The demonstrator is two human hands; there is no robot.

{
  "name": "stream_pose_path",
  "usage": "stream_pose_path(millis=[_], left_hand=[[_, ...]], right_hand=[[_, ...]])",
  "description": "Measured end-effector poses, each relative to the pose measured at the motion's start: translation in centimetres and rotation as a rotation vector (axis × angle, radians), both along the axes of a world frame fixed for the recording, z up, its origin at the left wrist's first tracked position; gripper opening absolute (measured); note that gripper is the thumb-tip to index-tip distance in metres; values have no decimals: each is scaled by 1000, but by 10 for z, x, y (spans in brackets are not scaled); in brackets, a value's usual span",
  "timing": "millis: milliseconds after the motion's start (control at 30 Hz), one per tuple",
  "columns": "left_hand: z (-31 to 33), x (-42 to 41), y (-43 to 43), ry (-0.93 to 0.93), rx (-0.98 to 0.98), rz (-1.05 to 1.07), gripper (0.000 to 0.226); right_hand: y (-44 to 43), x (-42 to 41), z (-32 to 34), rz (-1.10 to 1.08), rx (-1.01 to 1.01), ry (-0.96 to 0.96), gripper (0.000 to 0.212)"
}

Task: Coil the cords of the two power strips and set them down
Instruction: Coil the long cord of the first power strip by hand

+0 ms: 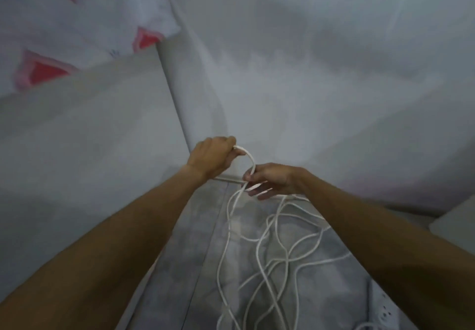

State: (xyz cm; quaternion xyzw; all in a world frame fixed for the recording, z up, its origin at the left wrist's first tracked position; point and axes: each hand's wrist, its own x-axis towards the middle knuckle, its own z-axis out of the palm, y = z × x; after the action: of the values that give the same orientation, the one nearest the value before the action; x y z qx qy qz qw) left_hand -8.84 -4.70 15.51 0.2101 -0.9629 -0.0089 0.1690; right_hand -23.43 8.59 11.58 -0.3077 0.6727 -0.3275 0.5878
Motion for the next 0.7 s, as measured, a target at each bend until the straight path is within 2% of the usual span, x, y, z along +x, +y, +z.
stream_pose_path(millis=[100, 200, 333, 500, 567, 633, 700], left_hand=[[77, 6, 21, 174, -81, -12, 42], [150, 15, 56, 393, -79, 36, 41], [204, 27, 111, 657, 171, 49, 40], [201, 49, 171, 910, 518, -16, 39], [192, 56, 182, 977, 565, -51, 41], [192, 63, 186, 1018, 619, -81, 42], [198, 64, 181, 1043, 756, -81, 38]], right_hand=[[17, 7, 79, -19, -87, 159, 19], [43, 23, 151, -59, -140, 302, 24], [82, 46, 209, -136, -175, 416, 18], [112, 76, 214, -258, -264, 505, 19], [123, 85, 195, -111, -215, 488, 13], [133, 87, 175, 106, -73, 442, 7], [137, 82, 154, 243, -7, 404, 11]])
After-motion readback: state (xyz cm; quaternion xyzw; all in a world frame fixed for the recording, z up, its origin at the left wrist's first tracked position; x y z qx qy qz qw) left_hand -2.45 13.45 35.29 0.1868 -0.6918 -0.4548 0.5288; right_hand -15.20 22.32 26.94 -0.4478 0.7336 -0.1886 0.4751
